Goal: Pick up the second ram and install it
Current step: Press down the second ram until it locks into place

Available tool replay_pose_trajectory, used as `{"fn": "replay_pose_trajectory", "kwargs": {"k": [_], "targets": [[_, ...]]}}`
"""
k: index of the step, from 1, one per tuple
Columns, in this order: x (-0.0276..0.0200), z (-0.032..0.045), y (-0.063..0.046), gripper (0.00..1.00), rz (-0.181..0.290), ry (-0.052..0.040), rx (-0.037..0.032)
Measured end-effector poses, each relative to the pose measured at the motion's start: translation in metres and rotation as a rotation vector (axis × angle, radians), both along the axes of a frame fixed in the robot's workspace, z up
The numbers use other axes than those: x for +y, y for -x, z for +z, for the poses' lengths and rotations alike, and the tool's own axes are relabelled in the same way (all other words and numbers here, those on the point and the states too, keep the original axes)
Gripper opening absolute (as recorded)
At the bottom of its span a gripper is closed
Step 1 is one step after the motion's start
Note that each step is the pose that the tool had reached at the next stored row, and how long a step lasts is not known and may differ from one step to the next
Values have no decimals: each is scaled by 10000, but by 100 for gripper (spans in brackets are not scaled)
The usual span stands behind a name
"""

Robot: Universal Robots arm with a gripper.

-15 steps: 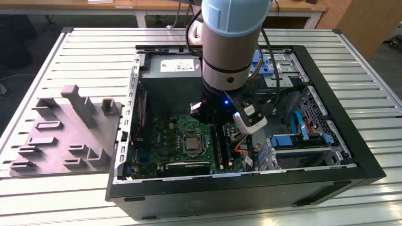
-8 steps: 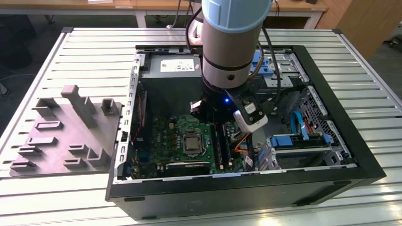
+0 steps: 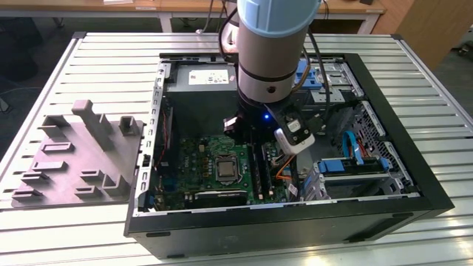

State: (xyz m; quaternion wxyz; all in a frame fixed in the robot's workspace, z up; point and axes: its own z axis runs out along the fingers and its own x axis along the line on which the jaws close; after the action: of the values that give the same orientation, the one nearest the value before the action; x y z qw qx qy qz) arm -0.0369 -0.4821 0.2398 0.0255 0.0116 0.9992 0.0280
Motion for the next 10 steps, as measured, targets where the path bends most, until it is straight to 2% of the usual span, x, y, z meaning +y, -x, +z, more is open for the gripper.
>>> {"fn": "replay_pose_trajectory", "kwargs": {"k": [10], "targets": [[19, 0, 0, 10, 1, 0, 0]]}}
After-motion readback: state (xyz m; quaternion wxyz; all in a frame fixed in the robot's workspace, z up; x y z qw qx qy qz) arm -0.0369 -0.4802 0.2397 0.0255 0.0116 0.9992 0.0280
